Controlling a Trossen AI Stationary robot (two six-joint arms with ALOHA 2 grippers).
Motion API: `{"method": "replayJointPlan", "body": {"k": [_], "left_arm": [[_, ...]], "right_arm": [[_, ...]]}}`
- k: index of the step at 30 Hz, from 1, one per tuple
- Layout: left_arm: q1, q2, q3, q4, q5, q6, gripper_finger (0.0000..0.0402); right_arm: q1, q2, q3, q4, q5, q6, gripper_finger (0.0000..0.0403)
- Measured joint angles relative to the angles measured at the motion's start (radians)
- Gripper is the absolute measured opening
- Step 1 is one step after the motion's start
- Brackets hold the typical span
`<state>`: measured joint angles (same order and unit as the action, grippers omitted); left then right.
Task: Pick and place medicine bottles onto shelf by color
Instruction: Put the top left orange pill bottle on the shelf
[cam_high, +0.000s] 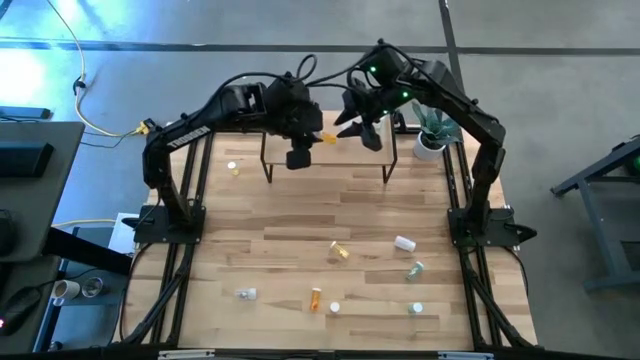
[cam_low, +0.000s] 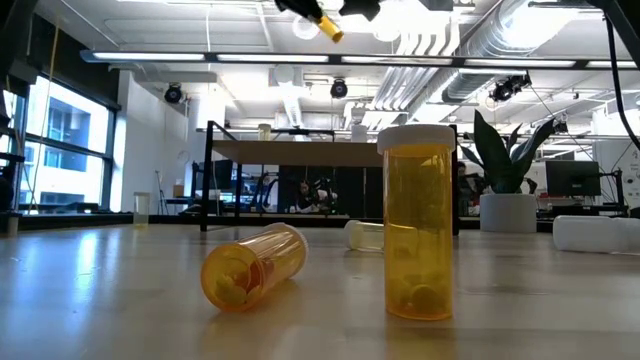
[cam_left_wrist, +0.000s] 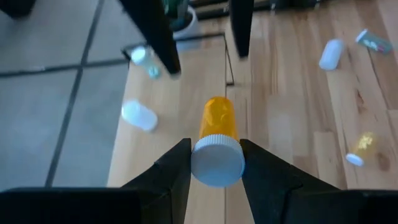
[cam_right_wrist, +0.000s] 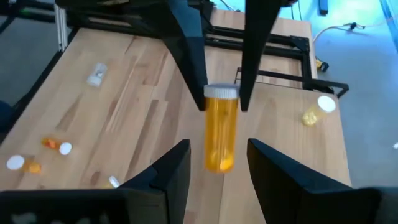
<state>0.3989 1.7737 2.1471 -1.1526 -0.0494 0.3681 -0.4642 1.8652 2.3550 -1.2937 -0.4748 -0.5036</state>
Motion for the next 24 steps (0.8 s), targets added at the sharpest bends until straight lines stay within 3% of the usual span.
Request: {"method": "replayJointPlan", "body": {"k": [3,8,24], "left_arm": [[-0.008,0.0,0.0,0.025,-0.013,0.002,0.0117],[-0.009,0.0,0.0,0.045,-0.056,0.002,0.0117],[-0.028,0.0,0.0,0.148,-0.077,0.001,0.0117]], "right_arm": [[0.015,0.0,0.0,0.0,0.025,-0.04,0.0149],[0.047,-0.001,0.0,0.0,0.158,-0.055,0.0151],[0.058,-0.001,0.0,-0.025,0.244,-0.03,0.0165]]}}
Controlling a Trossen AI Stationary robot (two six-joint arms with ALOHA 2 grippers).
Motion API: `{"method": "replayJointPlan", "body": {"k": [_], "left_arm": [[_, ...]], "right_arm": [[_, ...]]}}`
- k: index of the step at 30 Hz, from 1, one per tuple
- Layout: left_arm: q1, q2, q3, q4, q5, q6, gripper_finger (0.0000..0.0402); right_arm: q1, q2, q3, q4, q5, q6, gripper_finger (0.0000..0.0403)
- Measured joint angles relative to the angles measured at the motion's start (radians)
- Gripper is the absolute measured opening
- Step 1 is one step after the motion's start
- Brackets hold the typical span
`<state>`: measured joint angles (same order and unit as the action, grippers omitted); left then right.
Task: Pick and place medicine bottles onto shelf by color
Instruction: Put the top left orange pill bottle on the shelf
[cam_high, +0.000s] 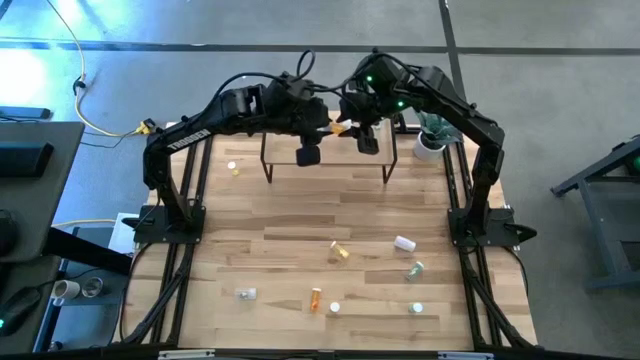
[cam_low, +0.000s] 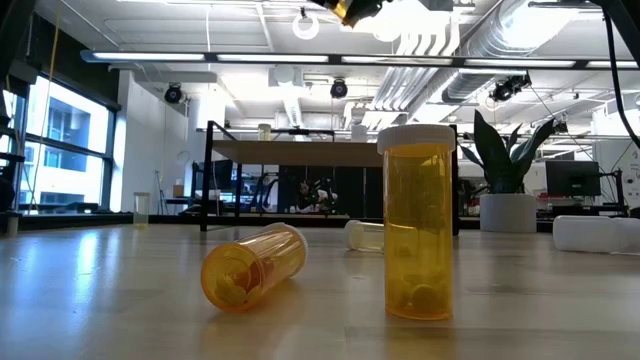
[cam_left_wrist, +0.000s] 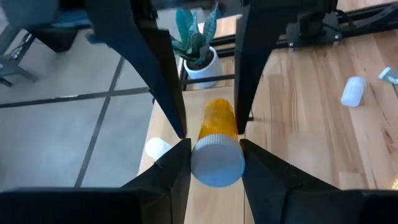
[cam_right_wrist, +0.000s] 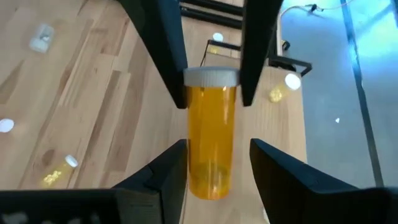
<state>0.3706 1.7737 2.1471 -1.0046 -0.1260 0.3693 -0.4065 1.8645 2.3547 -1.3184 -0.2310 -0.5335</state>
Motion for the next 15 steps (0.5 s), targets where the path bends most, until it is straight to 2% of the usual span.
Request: {"method": "replayJointPlan", "body": {"k": [7,15], "left_arm": [[0.0,0.0,0.0,0.016,-0.018,0.0,0.0117],[0.0,0.0,0.0,0.016,-0.019,0.0,0.0117]], "right_arm": [[0.0,0.0,-0.001,-0.009,0.001,0.023,0.0159],[0.0,0.0,-0.001,-0.009,0.003,0.035,0.009]]}}
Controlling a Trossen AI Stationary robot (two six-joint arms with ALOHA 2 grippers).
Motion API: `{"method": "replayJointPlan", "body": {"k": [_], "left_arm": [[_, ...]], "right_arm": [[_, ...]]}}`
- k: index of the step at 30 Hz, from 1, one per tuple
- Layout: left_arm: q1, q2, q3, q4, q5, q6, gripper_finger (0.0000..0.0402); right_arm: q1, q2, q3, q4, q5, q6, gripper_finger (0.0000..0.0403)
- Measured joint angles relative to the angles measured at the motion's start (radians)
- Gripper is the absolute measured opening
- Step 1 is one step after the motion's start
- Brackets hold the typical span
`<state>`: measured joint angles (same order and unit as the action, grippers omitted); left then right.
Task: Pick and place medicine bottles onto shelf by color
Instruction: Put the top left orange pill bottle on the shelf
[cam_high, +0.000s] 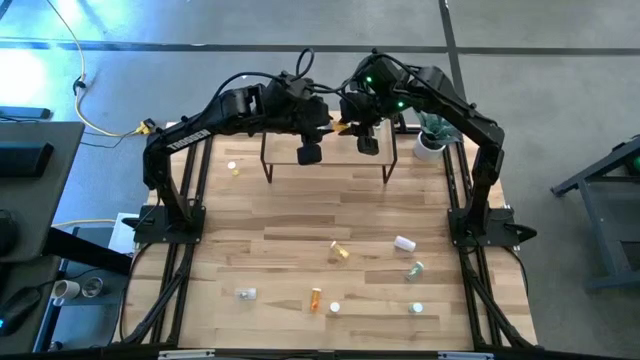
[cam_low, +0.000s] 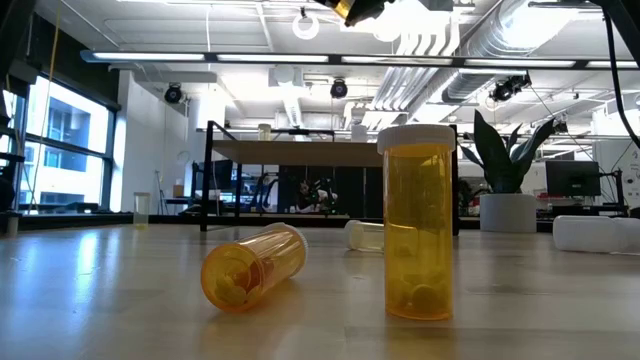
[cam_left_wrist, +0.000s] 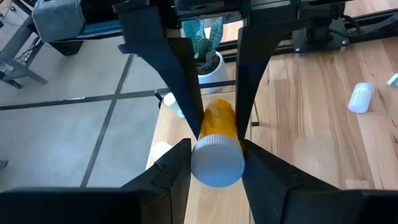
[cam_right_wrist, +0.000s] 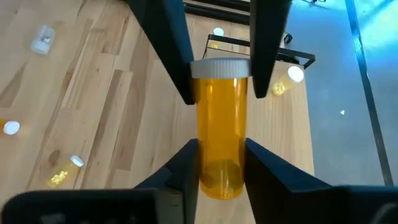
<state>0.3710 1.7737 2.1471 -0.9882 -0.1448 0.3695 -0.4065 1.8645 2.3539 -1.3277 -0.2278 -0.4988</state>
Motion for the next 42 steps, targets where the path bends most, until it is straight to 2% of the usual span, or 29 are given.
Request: {"method": "replayJointPlan", "body": {"k": [4,10,15,19,22,30,32,38,42], "left_arm": [[0.0,0.0,0.0,0.002,0.001,-0.003,0.0117],[0.0,0.0,0.0,0.003,0.0,-0.038,0.0124],[0.007,-0.003,0.0,0.005,-0.002,-0.072,0.0159],[0.012,-0.024,0.0,0.004,-0.003,-0.079,0.0194],[0.022,-0.043,0.0,0.004,-0.019,-0.087,0.0216],[0.083,-0.105,0.0,-0.001,-0.016,-0.097,0.0227],[0.107,-0.12,0.0,-0.001,0.016,-0.097,0.0225],[0.21,-0.162,0.0,-0.002,0.214,-0.127,0.0225],[0.278,-0.187,0.0,-0.007,0.269,-0.132,0.0225]], "right_arm": [[0.0,0.0,0.0,0.001,0.0,0.0,0.0076],[0.0,0.0,0.0,0.001,-0.002,0.021,0.0084],[0.0,0.0,0.0,0.021,0.0,0.075,0.0084],[0.0,0.0,0.0,0.034,0.061,0.116,0.0084],[0.0,0.0,0.0,0.048,0.067,0.133,0.0084],[0.0,0.0,0.0,0.137,0.062,0.144,0.0084],[0.0,0.0,0.0,0.173,0.059,0.16,0.0084],[0.0,0.0,0.0,0.277,0.042,0.214,0.0084],[0.001,0.0,-0.002,0.36,-0.001,0.29,0.0084]]}}
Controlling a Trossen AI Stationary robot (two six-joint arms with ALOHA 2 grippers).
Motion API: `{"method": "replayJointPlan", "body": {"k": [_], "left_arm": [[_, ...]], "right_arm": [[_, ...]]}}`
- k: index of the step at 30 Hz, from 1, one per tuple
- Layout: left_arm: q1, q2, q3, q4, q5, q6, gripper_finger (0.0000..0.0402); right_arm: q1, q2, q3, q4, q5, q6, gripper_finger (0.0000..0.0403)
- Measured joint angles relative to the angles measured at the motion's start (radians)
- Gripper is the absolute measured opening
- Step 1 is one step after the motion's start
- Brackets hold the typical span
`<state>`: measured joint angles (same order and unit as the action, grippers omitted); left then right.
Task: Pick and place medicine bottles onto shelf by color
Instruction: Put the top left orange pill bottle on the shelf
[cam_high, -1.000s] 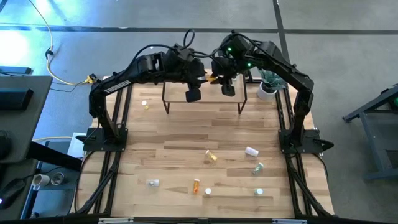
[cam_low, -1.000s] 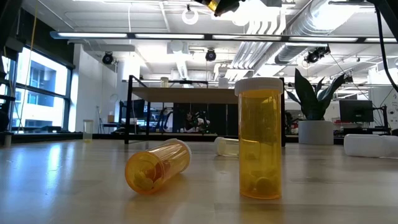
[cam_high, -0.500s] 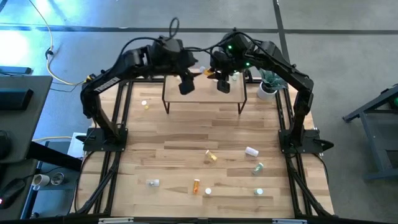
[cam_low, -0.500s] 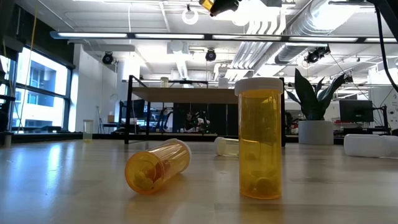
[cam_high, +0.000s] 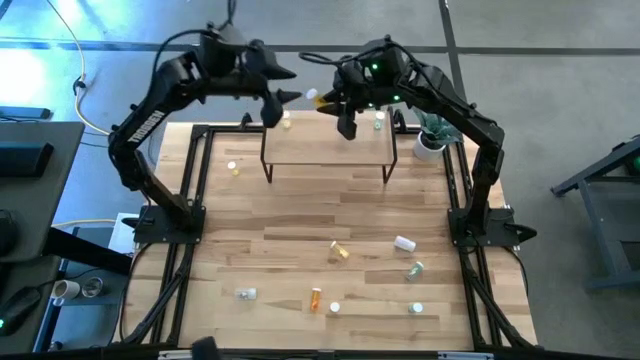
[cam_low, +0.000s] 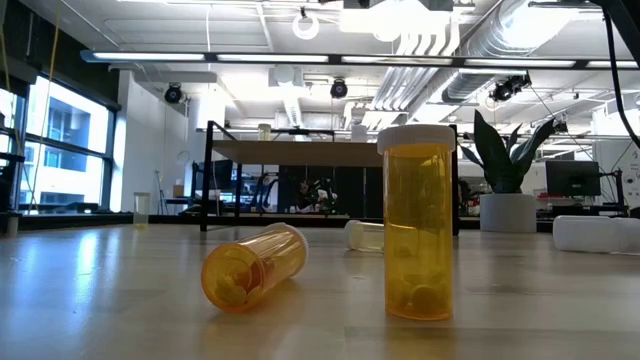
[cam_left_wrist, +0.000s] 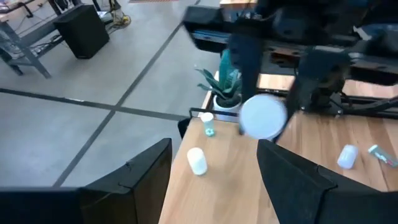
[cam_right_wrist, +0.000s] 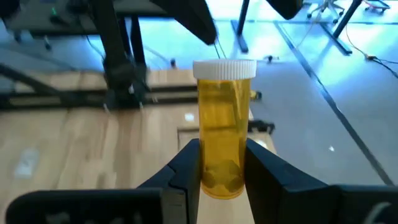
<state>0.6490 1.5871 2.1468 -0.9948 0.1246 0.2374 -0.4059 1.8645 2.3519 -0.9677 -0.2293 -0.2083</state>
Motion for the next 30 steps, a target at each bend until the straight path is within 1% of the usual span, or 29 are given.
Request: {"method": "replayJointPlan", "body": {"k": [5,9,12,17,19,25,27,30], "left_arm": [[0.079,-0.028,0.0,-0.028,0.102,0.013,0.0225],[0.123,-0.046,0.0,-0.073,0.201,0.034,0.0225],[0.137,-0.063,0.0,-0.107,0.21,0.042,0.0225],[0.139,-0.09,0.0,-0.169,0.21,0.117,0.0225],[0.138,-0.101,0.0,-0.187,0.211,0.139,0.0225],[0.129,-0.103,0.0,-0.238,0.211,0.136,0.0225],[0.129,-0.103,0.0,-0.265,0.211,0.135,0.0225],[0.129,-0.103,0.0,-0.309,0.213,0.133,0.0225]], "right_arm": [[0.012,0.002,-0.048,0.095,-0.005,0.076,0.0084],[0.028,0.004,-0.109,0.228,0.002,0.112,0.0084],[0.037,0.006,-0.165,0.345,0.015,0.146,0.0084],[0.054,0.006,-0.279,0.536,0.051,0.233,0.0084],[0.064,0.006,-0.332,0.626,0.066,0.251,0.0084],[0.101,0.006,-0.464,0.889,0.079,0.261,0.0084],[0.111,0.006,-0.501,0.95,0.088,0.253,0.0084],[0.12,0.005,-0.537,0.986,0.089,0.256,0.0084]]}}
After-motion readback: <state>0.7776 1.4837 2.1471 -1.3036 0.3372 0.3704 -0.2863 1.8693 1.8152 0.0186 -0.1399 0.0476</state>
